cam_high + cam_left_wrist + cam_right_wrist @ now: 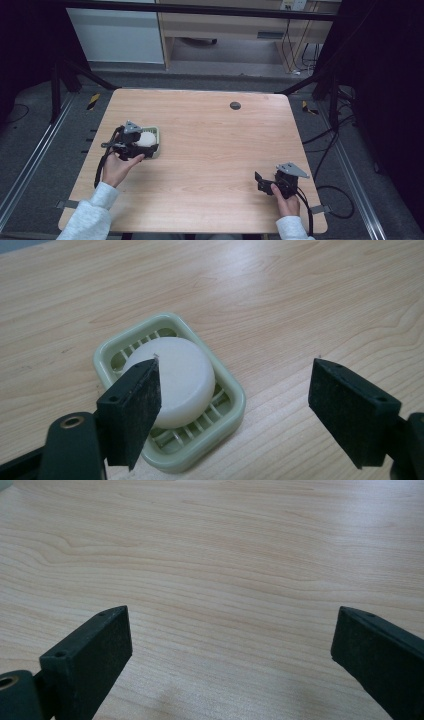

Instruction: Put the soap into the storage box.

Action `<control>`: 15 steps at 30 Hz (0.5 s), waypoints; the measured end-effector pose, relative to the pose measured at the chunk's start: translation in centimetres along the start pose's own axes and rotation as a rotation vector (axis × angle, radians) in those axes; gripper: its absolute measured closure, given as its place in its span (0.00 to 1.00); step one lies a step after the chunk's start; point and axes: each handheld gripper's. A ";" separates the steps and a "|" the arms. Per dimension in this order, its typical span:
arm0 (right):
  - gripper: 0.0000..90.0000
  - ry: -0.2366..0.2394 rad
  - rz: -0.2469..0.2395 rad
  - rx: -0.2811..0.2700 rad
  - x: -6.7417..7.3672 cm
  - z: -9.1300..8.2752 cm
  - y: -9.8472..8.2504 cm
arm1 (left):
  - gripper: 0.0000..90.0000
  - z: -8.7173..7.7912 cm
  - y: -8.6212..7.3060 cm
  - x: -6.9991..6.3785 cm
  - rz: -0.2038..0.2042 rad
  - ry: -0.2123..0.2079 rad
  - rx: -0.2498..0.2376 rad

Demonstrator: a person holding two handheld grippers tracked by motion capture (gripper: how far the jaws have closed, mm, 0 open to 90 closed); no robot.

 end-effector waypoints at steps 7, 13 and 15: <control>0.04 0.003 0.001 -0.005 0.0 0.0 0.0 | 0.23 -1.4 -2.6 0.1 -0.025 -0.007 -0.073; 0.04 0.006 0.003 -0.008 0.0 -0.1 0.0 | 0.24 -2.3 -4.7 0.6 -0.051 0.008 -0.098; 0.04 0.010 0.002 -0.010 0.1 -0.1 0.0 | 0.25 -2.6 -5.6 0.7 -0.050 0.015 -0.103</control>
Point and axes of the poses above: each handheld gripper's, and its own axes: z roughly forward along the jaws, y roughly out of its top, x roughly to its left, and after that the axes turned 13 degrees about -z, right-handed
